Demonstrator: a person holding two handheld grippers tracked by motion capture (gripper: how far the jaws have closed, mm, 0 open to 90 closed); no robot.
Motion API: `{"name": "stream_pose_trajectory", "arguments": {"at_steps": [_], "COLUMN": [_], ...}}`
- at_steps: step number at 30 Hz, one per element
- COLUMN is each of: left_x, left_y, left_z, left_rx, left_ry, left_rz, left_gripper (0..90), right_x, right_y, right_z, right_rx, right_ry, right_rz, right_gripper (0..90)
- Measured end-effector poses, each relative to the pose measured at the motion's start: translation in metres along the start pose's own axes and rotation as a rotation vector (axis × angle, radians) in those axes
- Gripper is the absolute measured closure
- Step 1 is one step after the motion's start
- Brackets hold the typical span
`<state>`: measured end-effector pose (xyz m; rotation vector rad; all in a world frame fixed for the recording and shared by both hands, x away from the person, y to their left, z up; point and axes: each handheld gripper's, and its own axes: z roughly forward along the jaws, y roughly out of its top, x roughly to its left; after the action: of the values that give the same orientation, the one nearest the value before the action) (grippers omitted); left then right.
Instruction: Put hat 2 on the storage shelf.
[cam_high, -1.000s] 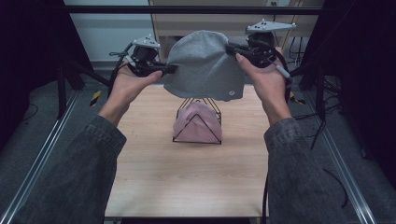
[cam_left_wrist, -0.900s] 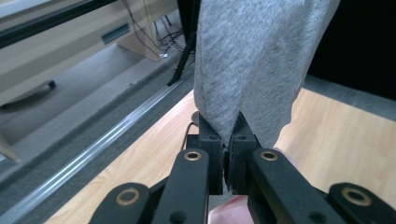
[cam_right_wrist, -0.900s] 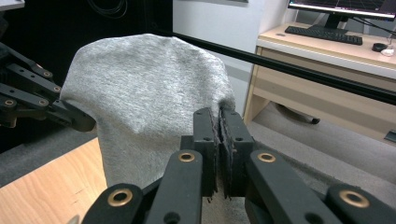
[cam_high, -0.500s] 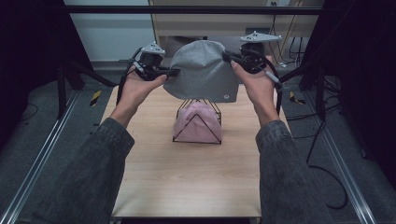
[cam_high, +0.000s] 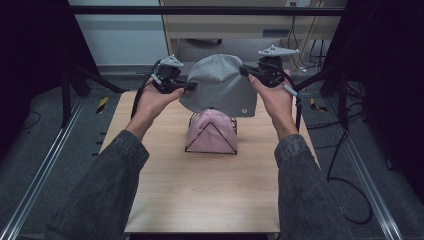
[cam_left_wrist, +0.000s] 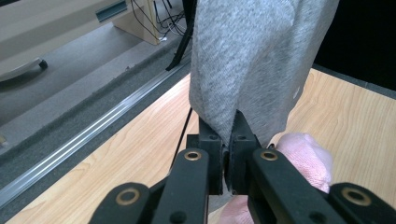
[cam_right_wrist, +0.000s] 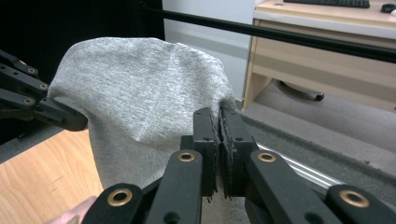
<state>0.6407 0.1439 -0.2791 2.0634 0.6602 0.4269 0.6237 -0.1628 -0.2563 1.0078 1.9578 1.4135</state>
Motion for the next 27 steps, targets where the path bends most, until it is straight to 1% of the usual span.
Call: {"name": "stream_pose_trajectory", "arguments": {"at_steps": [6,8,11,15,21,23,25,27], "left_x": [-0.002,-0.003,-0.004,-0.004,-0.006,-0.006,-0.005,-0.005], "left_y": [-0.007,-0.01,-0.013,-0.018,-0.023,-0.025,-0.028,-0.03], "left_z": [0.005,0.007,0.009,0.009,0.009,0.01,0.012,0.014], "left_rx": [-0.001,0.005,0.002,0.006,0.015,0.017,0.021,0.013], "left_ry": [-0.001,0.001,0.008,0.008,0.01,0.009,0.011,0.006], "left_rz": [-0.012,-0.013,-0.016,-0.026,-0.023,-0.025,-0.039,-0.053], "left_gripper": [86.8,86.8,86.8,86.8,86.8,86.8,86.8,86.8], "right_x": [0.0,-0.001,-0.002,0.0,0.002,0.003,0.005,0.005], "right_y": [-0.01,-0.013,-0.017,-0.024,-0.031,-0.033,-0.034,-0.036], "right_z": [0.0,0.0,0.001,0.004,0.008,0.01,0.012,0.013], "right_rx": [0.019,0.026,0.029,0.04,0.054,0.06,0.065,0.068], "right_ry": [0.01,0.013,0.02,0.028,0.033,0.034,0.036,0.035], "right_rz": [0.002,0.01,0.015,0.023,0.027,0.021,0.025,0.023], "right_gripper": [86.2,86.2,86.2,86.2,86.2,86.2,86.2,86.3]}}
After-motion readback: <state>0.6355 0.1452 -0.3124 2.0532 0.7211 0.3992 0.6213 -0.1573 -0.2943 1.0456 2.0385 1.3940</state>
